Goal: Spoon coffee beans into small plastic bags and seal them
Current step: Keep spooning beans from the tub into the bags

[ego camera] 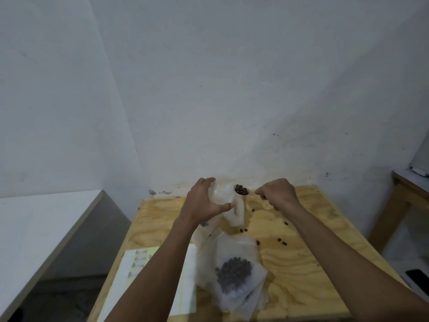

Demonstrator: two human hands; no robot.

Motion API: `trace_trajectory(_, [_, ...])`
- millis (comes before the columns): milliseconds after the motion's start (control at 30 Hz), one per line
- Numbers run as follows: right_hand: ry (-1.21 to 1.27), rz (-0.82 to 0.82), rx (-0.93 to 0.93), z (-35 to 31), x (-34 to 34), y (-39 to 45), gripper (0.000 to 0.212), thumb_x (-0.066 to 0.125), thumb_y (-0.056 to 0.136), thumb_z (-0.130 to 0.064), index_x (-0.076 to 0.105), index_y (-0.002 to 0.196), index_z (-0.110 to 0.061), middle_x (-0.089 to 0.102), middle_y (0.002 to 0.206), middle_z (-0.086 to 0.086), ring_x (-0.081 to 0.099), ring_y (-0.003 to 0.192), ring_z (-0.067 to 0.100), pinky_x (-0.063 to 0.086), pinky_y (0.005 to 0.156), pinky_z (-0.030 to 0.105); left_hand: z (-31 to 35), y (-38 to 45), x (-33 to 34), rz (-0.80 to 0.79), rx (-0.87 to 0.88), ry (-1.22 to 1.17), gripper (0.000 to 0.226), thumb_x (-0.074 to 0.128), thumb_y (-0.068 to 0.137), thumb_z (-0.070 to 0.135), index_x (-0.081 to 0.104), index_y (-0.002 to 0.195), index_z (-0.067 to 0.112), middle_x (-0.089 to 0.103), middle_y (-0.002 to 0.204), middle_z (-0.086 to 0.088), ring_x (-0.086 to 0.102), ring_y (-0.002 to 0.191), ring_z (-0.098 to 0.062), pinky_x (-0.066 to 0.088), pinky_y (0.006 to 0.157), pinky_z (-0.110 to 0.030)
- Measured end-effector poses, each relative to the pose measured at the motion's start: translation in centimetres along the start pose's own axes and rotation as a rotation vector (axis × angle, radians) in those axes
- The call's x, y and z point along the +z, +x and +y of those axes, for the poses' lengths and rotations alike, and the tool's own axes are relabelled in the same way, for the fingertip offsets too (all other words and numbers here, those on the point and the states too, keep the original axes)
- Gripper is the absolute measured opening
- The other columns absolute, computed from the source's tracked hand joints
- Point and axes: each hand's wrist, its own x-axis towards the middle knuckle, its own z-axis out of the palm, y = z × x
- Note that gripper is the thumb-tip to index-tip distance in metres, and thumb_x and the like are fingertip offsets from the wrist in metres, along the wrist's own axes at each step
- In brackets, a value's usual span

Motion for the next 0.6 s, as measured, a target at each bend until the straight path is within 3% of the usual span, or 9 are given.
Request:
trace_trajectory(267, [-0.034, -0.044, -0.112, -4.0, -0.8, -2.4, 0.037, 0.066, 0.069, -0.003, 0.038, 0.048, -0.015, 0.036, 0.048, 0.0, 0.026, 0.038, 0.016, 0.025, 0.044, 0.026, 1.3, -1.0, -0.8, 0.027, 0.05, 0.033, 0.099, 0.086, 0.067, 0.059, 0.047, 0.146, 0.013, 0.054, 0.134, 0.0, 0.055, 0.121, -0.019, 0.045, 0.095, -0.031])
trace_trajectory(333, [-0.156, -0.061, -0.194, -4.4, -0.1, -3.0, 0.029, 0.065, 0.07, -0.007, 0.047, 0.049, -0.01, 0.046, 0.05, 0.002, 0.038, 0.042, 0.02, 0.034, 0.045, 0.029, 1.6, -0.9, -0.9, 0.037, 0.069, 0.036, 0.097, 0.086, 0.068, 0.058, 0.047, 0.146, 0.013, 0.054, 0.134, -0.001, 0.055, 0.12, -0.019, 0.044, 0.091, -0.028])
trace_trajectory(367, [-0.233, -0.059, -0.233, -4.5, 0.4, -3.2, 0.022, 0.065, 0.074, -0.01, 0.06, 0.053, -0.007, 0.059, 0.054, 0.003, 0.053, 0.046, 0.022, 0.045, 0.047, 0.031, 1.8, -0.8, -0.9, 0.037, 0.079, 0.041, 0.097, 0.086, 0.069, 0.057, 0.047, 0.146, 0.013, 0.054, 0.135, -0.001, 0.055, 0.12, -0.02, 0.042, 0.09, -0.027])
trace_trajectory(433, [-0.359, 0.006, -0.315, -4.4, 0.9, -3.4, 0.021, 0.062, 0.084, -0.013, 0.079, 0.073, -0.013, 0.075, 0.071, 0.001, 0.07, 0.063, 0.022, 0.058, 0.052, 0.033, 1.9, -0.6, -0.9, 0.031, 0.08, 0.045, 0.097, 0.085, 0.07, 0.057, 0.047, 0.146, 0.012, 0.054, 0.137, -0.003, 0.055, 0.122, -0.021, 0.04, 0.089, -0.025])
trace_trajectory(533, [-0.401, 0.186, -0.344, -3.9, 0.6, -3.6, 0.023, 0.06, 0.093, -0.014, 0.08, 0.082, -0.02, 0.07, 0.067, -0.005, 0.062, 0.054, 0.014, 0.041, 0.044, 0.021, 1.8, -0.2, -0.8, 0.038, -0.004, -0.003, 0.098, 0.084, 0.068, 0.062, 0.049, 0.145, 0.013, 0.056, 0.135, -0.002, 0.055, 0.122, -0.021, 0.044, 0.094, -0.028])
trace_trajectory(600, [-0.382, 0.271, -0.299, -2.8, 0.3, -3.0, 0.022, 0.06, 0.093, -0.014, 0.078, 0.08, -0.018, 0.068, 0.064, -0.003, 0.06, 0.052, 0.015, 0.042, 0.045, 0.022, 1.8, 0.1, -0.8, 0.053, -0.072, -0.09, 0.097, 0.084, 0.064, 0.066, 0.055, 0.14, 0.015, 0.061, 0.131, -0.001, 0.058, 0.118, -0.019, 0.05, 0.098, -0.035])
